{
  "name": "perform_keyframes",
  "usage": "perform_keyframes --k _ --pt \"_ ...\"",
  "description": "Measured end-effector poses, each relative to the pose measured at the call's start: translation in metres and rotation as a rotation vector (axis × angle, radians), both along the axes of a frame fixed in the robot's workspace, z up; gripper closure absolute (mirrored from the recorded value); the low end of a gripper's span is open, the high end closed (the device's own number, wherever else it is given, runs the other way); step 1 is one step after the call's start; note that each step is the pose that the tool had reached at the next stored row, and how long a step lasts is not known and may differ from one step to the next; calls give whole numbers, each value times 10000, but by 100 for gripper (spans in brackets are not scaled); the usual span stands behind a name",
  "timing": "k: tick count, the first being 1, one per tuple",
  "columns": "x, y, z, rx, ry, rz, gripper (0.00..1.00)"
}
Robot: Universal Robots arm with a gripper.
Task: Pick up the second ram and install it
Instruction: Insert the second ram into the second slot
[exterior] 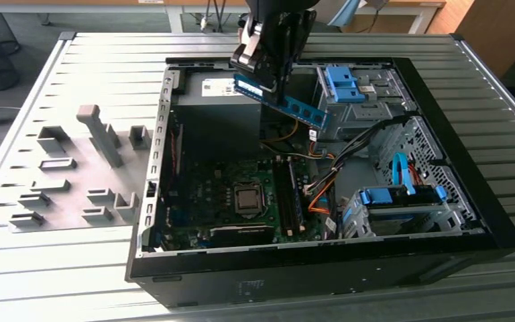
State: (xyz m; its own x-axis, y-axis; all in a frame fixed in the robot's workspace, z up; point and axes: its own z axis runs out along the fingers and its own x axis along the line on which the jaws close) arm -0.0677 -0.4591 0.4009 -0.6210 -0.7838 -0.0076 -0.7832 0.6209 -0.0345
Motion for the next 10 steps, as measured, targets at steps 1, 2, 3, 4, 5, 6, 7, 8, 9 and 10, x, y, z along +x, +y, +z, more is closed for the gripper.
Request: perform_keyframes --k 1,2,3,4,5,6,7,8,9,10 --pt "0 0 0 0 0 0 86" --pt "0 0 0 0 0 -2 86" --pt "0 0 0 1 0 -2 86" --pt "0 0 0 0 0 -3 86" --pt "0 0 0 0 0 -4 86" --pt "0 0 0 0 0 -5 86" --pt "0 0 0 0 0 -6 86" --pt "1 0 0 0 0 -15 86" --pt "2 0 -1 -1 1 -66 86" --pt "2 1 -3 0 -1 -224 86"
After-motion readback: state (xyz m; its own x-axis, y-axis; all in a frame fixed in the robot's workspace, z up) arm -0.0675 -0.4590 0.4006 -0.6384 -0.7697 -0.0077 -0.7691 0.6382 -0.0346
